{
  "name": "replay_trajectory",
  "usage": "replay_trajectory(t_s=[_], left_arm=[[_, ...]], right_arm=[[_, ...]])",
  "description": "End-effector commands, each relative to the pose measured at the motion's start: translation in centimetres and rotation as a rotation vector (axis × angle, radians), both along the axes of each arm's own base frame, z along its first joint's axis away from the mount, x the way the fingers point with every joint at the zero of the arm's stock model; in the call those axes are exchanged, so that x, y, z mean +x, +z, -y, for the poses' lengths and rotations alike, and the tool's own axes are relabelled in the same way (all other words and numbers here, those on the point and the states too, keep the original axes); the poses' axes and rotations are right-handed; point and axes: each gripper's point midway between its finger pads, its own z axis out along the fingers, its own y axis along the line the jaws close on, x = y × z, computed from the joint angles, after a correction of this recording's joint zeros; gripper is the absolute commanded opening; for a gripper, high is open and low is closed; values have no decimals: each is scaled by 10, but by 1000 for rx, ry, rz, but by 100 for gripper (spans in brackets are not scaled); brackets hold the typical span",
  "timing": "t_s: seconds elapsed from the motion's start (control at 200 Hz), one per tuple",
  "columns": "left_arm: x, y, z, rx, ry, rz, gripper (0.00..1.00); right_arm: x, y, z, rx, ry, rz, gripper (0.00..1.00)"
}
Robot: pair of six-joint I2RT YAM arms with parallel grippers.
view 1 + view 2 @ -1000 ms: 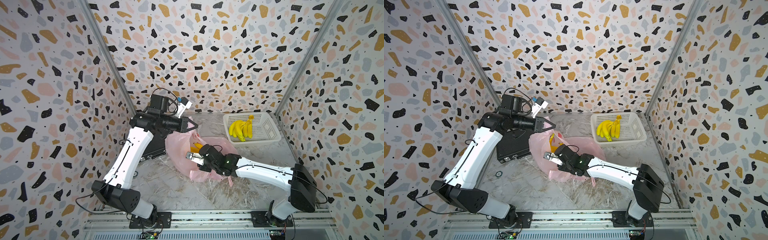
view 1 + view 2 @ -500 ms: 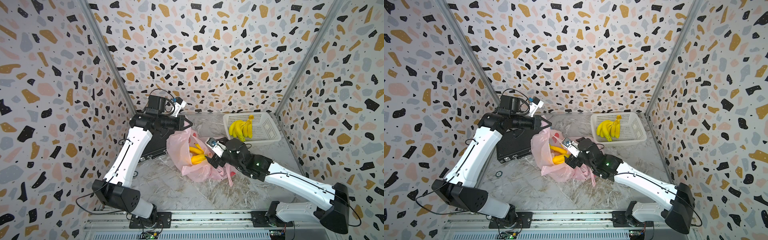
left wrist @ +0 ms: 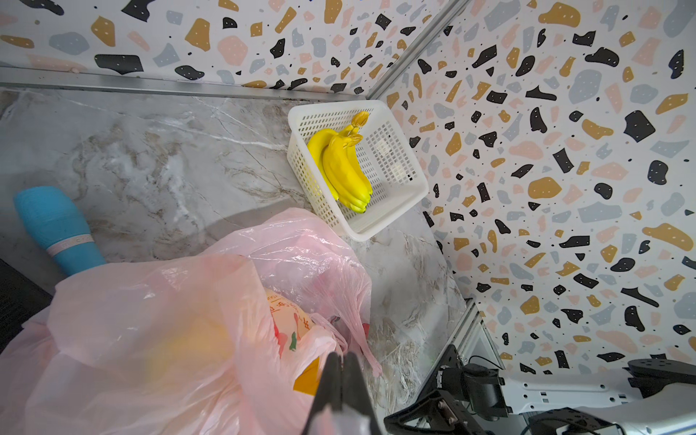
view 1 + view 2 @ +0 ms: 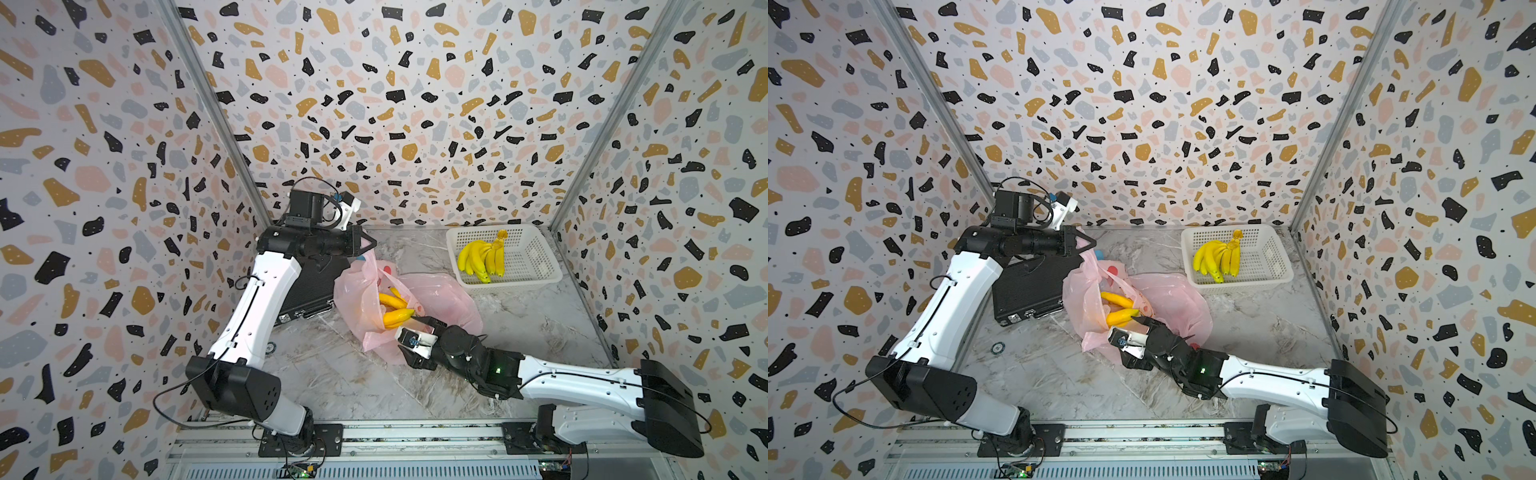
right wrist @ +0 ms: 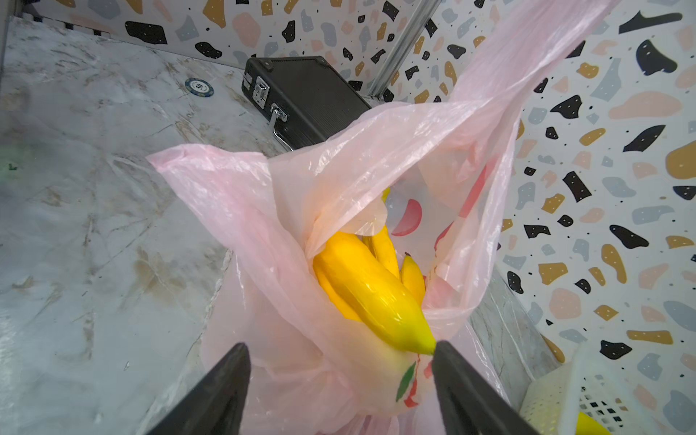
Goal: Place the banana into a plastic bag & tie a knot
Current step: Adjust the plastic bag.
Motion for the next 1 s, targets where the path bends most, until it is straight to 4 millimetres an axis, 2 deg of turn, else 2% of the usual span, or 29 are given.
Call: replay_trajectory(t_s=[0.0, 0.34, 0.561, 0.626, 0.661, 0.736, 0.791, 0.996], left_arm=[[6, 0, -1, -9, 4, 15, 0], [8, -1, -4, -9, 3, 10, 0], [9, -1, -4, -12, 3, 9, 0], [9, -2, -5, -12, 3, 7, 0], [10, -2, -4, -13, 3, 7, 0], [9, -2, -6, -12, 6, 5, 0], [8, 0, -7, -12, 10, 9, 0], [2, 15, -13, -16, 32, 46, 0]], right_arm=[[5, 23, -13, 77, -16, 133, 75], [4, -10, -42, 24, 1, 170, 71], [17, -34, -49, -32, -59, 181, 57], [24, -36, -49, -40, -108, 188, 47], [28, -34, -49, -44, -128, 194, 41], [31, -24, -45, -30, -163, 186, 12], [31, -10, -40, -4, -177, 173, 0], [19, 60, -16, 139, -140, 91, 0]])
